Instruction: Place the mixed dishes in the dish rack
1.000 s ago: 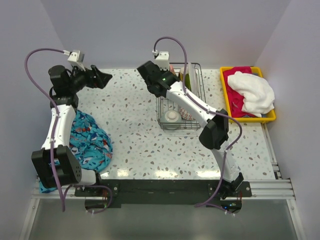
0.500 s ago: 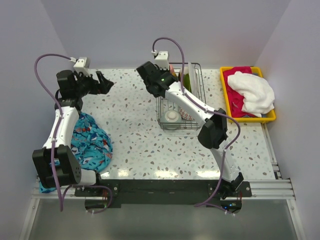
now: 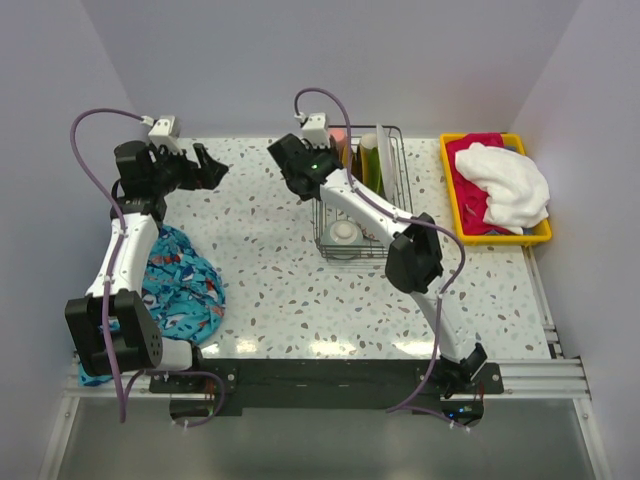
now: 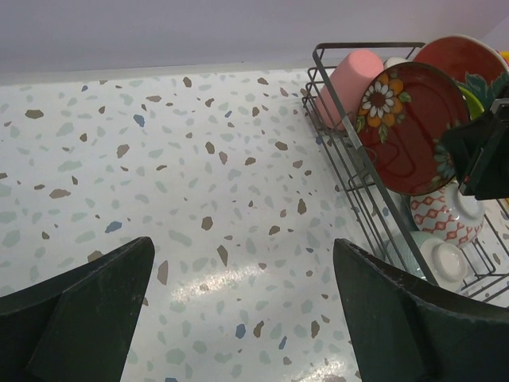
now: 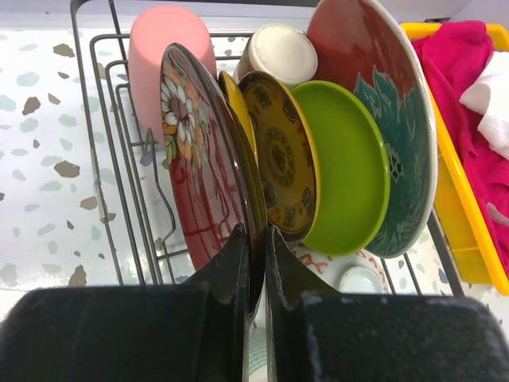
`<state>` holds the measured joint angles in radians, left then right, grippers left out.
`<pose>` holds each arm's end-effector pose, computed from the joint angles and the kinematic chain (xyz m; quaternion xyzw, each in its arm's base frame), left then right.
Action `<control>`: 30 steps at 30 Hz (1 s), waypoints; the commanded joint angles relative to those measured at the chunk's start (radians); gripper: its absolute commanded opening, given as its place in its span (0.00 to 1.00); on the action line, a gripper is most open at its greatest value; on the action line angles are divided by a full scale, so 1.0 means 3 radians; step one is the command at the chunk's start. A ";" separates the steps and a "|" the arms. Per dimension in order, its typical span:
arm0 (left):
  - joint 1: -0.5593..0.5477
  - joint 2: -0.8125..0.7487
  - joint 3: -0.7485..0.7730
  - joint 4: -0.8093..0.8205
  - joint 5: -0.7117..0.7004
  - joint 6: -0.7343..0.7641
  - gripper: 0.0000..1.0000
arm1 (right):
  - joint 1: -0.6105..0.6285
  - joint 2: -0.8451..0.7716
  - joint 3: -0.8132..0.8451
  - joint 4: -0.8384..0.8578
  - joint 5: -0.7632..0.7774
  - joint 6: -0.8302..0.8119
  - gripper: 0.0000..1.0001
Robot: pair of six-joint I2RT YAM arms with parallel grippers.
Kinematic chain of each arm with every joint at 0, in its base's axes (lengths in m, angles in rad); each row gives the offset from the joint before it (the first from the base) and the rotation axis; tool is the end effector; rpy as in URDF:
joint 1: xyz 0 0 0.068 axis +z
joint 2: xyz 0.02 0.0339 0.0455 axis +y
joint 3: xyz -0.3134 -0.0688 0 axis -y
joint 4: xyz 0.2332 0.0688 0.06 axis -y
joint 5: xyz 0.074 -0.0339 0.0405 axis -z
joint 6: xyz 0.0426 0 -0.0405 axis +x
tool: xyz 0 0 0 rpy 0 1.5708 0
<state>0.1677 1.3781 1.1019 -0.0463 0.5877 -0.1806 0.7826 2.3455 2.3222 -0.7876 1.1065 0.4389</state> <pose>0.3042 0.0275 0.3805 0.0321 0.7943 -0.2386 0.5578 0.4083 0.3523 0.3245 0.0569 0.8118 -0.2188 0.5383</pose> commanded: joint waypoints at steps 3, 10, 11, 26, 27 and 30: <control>-0.0017 -0.0002 -0.0012 0.0098 0.0071 -0.0006 1.00 | -0.0021 -0.0062 0.0093 0.0232 0.0193 -0.0036 0.00; -0.0012 -0.0022 -0.0027 0.0098 0.0092 -0.0017 1.00 | -0.0021 -0.0061 0.0047 0.0278 0.0039 -0.0174 0.29; -0.0012 -0.0027 -0.0032 0.0098 0.0097 -0.0017 1.00 | -0.0026 -0.0067 0.0037 0.0273 0.0024 -0.0185 0.30; -0.0017 -0.0135 0.0014 0.0103 0.0138 -0.0042 1.00 | 0.0066 -0.1026 -0.0397 0.0248 -0.0818 -0.0557 0.76; -0.0022 -0.0135 0.0029 0.0103 0.0148 -0.0042 1.00 | 0.0066 -0.1149 -0.0606 0.0248 -0.0951 -0.0609 0.84; -0.0058 -0.0109 0.0060 0.0078 0.0163 -0.0006 1.00 | -0.0057 -0.1603 -0.1127 0.0212 -0.1621 -0.0716 0.89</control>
<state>0.1673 1.3750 1.0973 -0.0463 0.6102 -0.1902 0.7971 2.0735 2.1128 -0.7258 0.8444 0.2771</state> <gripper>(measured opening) 0.997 0.874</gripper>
